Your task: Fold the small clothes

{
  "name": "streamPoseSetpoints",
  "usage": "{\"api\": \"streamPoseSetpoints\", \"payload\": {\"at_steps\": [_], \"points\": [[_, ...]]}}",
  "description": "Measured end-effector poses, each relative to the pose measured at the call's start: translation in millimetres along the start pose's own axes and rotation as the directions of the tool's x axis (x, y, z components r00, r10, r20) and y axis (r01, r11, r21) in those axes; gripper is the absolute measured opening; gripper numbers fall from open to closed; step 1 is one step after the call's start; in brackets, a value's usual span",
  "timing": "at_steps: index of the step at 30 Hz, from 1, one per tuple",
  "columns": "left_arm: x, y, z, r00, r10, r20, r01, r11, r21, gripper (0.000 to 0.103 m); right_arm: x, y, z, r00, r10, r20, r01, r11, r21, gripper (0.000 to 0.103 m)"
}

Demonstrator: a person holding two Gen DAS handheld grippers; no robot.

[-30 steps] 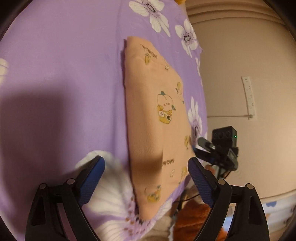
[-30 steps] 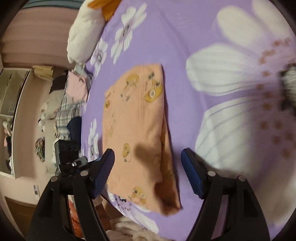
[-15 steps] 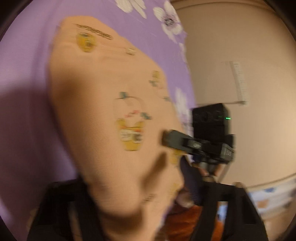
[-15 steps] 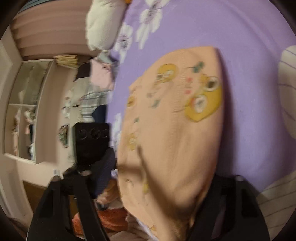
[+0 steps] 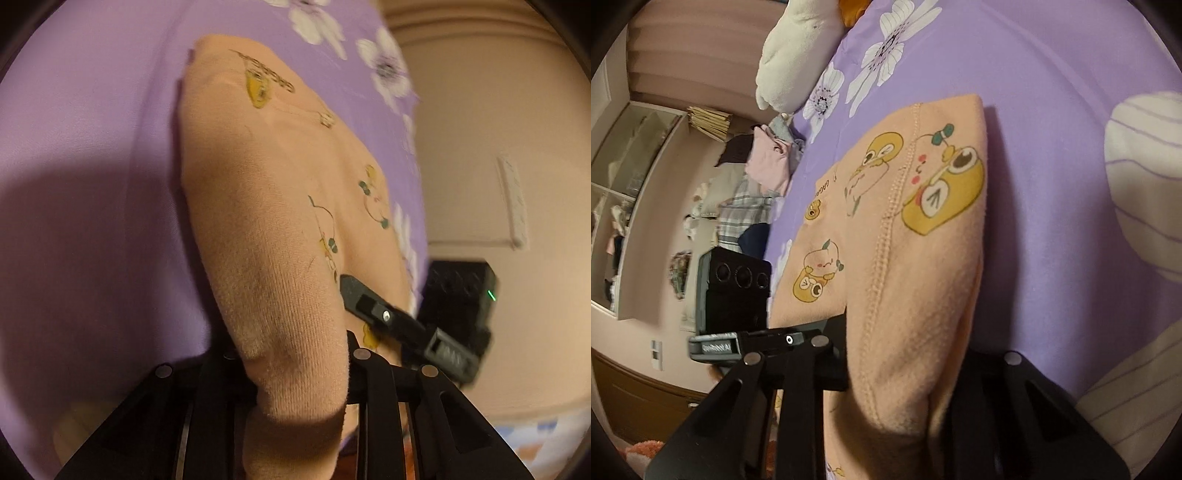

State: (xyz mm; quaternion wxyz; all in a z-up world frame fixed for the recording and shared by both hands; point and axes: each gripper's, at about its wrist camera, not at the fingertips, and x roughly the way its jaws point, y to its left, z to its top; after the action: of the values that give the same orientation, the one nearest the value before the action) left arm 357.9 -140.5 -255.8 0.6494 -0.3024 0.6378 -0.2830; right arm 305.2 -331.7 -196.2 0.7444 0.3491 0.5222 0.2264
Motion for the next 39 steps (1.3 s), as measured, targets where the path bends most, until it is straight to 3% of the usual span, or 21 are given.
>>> {"api": "streamPoseSetpoints", "payload": {"at_steps": [1,3,4,6,9,13,16,19,22,29,39], "points": [[-9.7,-11.9,-3.2,0.999,0.029,0.033,-0.03,0.999,0.012,0.022,-2.4,12.2,-0.8,0.999,-0.047,0.011,0.047,0.999,-0.024,0.022],[-34.0,-39.4,-12.9,0.991,0.051,0.123,-0.067,0.99,0.126,0.022,-13.9,37.8,-2.0,0.995,-0.086,0.054,0.091,0.992,-0.089,0.022],[-51.4,-56.0,-19.8,0.984,0.054,0.168,-0.087,0.977,0.193,0.022,-25.5,55.7,-2.4,0.994,-0.069,0.082,0.08,0.988,-0.132,0.022],[-93.0,-83.9,-31.9,0.974,-0.013,0.226,-0.053,0.957,0.284,0.022,-52.4,85.7,-1.4,0.991,0.005,0.135,0.023,0.978,-0.208,0.022],[-139.6,-111.4,-41.8,0.959,-0.086,0.271,-0.016,0.935,0.354,0.022,-90.1,131.7,0.1,0.971,0.126,0.204,-0.059,0.951,-0.304,0.022],[-176.9,-139.6,-64.0,0.924,-0.022,0.382,-0.153,0.894,0.42,0.022,-104.6,182.1,-8.5,0.958,0.129,0.256,-0.015,0.915,-0.403,0.022],[-190.6,-139.9,-74.7,0.904,0.005,0.428,-0.208,0.879,0.429,0.022,-101.4,195.0,-11.0,0.957,0.15,0.248,-0.032,0.905,-0.424,0.022],[-199.1,-133.8,-79.0,0.9,0.007,0.436,-0.205,0.889,0.409,0.022,-96.3,196.3,-9.5,0.958,0.188,0.216,-0.085,0.907,-0.413,0.022],[-195.2,-133.4,-79.2,0.899,0.027,0.437,-0.212,0.9,0.382,0.022,-90.7,203.1,-14.0,0.963,0.176,0.206,-0.073,0.901,-0.428,0.023],[-199.2,-134.9,-89.7,0.883,0.045,0.468,-0.255,0.882,0.396,0.022,-83.6,216.8,-14.6,0.968,0.152,0.2,-0.044,0.885,-0.463,0.023],[-203.4,-131.7,-90.2,0.886,0.051,0.461,-0.258,0.881,0.398,0.022,-77.7,219.2,-16.7,0.971,0.145,0.191,-0.043,0.889,-0.456,0.024]]}}
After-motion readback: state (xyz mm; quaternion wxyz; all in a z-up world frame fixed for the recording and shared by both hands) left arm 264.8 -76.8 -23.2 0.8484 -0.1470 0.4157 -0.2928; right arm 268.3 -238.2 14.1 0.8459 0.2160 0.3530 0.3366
